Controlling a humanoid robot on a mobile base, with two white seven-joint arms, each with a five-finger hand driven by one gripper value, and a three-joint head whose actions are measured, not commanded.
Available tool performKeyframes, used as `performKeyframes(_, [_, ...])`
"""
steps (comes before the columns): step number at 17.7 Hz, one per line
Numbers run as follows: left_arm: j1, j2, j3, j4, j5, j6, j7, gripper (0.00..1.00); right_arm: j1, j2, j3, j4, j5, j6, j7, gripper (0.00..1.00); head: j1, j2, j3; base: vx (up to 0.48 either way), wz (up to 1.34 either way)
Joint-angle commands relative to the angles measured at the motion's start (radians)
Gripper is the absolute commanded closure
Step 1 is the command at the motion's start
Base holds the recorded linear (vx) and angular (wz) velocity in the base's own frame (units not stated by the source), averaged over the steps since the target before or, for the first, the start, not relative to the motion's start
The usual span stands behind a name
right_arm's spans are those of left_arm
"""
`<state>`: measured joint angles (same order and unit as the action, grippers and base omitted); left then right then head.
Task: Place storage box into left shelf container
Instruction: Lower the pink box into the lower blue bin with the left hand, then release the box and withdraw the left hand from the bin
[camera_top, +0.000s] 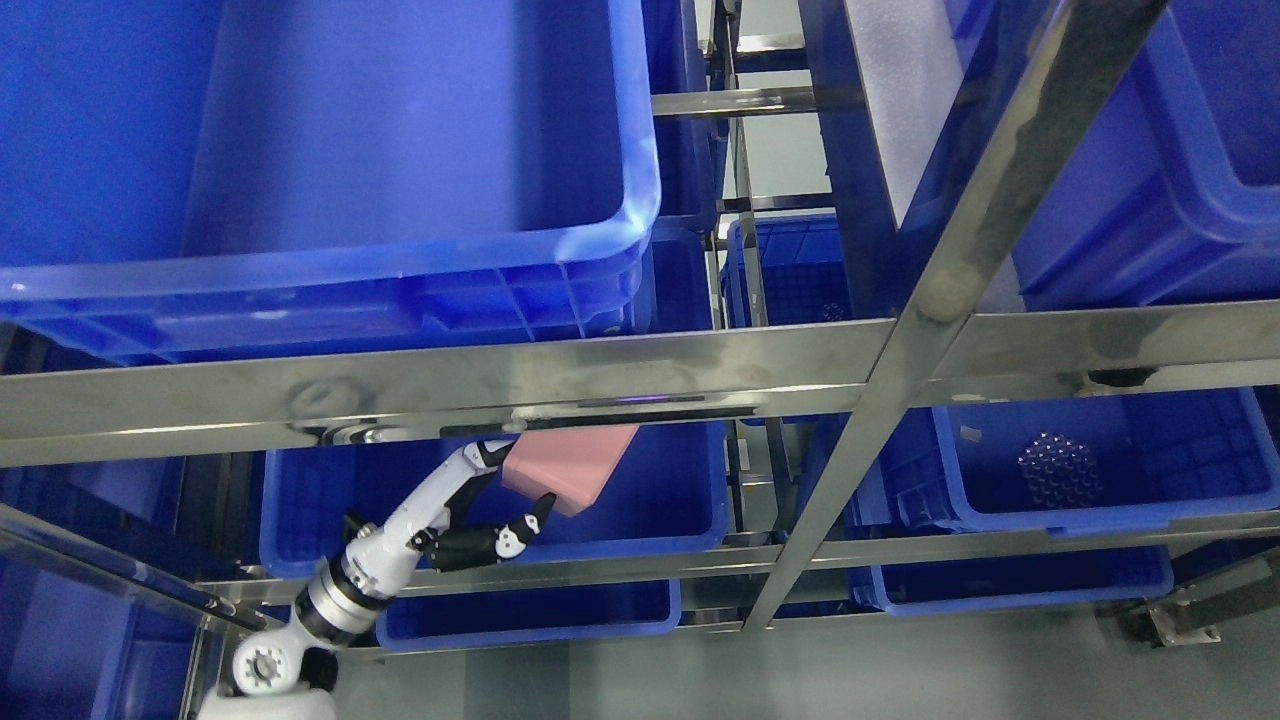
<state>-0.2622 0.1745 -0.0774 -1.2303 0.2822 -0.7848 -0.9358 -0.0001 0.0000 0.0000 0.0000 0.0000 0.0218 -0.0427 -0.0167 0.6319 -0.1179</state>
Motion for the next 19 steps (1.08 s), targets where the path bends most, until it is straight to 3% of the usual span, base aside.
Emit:
performKeyframes(1, [-0.205, -0.002, 0.105, 0.239, -0.372, -0.001, -0.008, 0.96, 0.009, -0.017, -0.005, -0.017, 0.002, 0.0, 0.0, 0.0, 0.0, 0.0, 0.0, 0.041, -0.05])
performKeyframes(5, [-0.265, -0.134, 0.091, 0.282, -0.72, -0.001, -0.008, 0.95, 0.009, -0.017, -0.005, -0.017, 0.002, 0.0, 0.0, 0.0, 0.0, 0.0, 0.0, 0.019, -0.02])
performKeyframes(8, [-0.278, -0.157, 0.091, 0.29, -0.79, -0.001, -0.008, 0.9, 0.009, -0.017, -0.005, -0.017, 0.002, 0.0, 0.0, 0.0, 0.0, 0.0, 0.0, 0.0, 0.0])
performKeyframes(9, [-0.276, -0.157, 0.099, 0.285, -0.782, -0.001, -0.008, 0.79, 0.011, -0.017, -0.005, -0.017, 0.002, 0.0, 0.0, 0.0, 0.0, 0.0, 0.0, 0.0, 0.0])
performKeyframes(10, [-0.272, -0.157, 0.106, 0.281, -0.775, -0.001, -0.005, 0.56, 0.009, -0.017, -0.005, -0.017, 0.002, 0.0, 0.0, 0.0, 0.0, 0.0, 0.0, 0.0, 0.0])
performKeyframes(12, [-0.259, -0.157, 0.138, 0.259, -0.726, -0.001, 0.003, 0.44, 0.009, -0.017, -0.005, -0.017, 0.002, 0.0, 0.0, 0.0, 0.0, 0.0, 0.0, 0.0, 0.0])
performKeyframes(15, [-0.241, -0.157, 0.154, 0.21, -0.518, -0.001, 0.055, 0.24, 0.009, -0.017, -0.005, -0.017, 0.002, 0.0, 0.0, 0.0, 0.0, 0.0, 0.0, 0.0, 0.0])
performKeyframes(16, [-0.218, -0.157, 0.154, 0.183, -0.468, -0.001, 0.118, 0.19, 0.009, -0.017, -0.005, -0.017, 0.002, 0.0, 0.0, 0.0, 0.0, 0.0, 0.0, 0.0, 0.0])
performKeyframes(18, [-0.136, -0.157, 0.146, 0.099, -0.369, 0.021, 0.359, 0.04, 0.009, -0.017, -0.005, -0.017, 0.002, 0.0, 0.0, 0.0, 0.0, 0.0, 0.0, 0.0, 0.0])
performKeyframes(19, [-0.076, -0.157, 0.134, 0.022, -0.304, 0.059, 0.494, 0.01, 0.009, -0.017, -0.005, -0.017, 0.002, 0.0, 0.0, 0.0, 0.0, 0.0, 0.0, 0.0, 0.0])
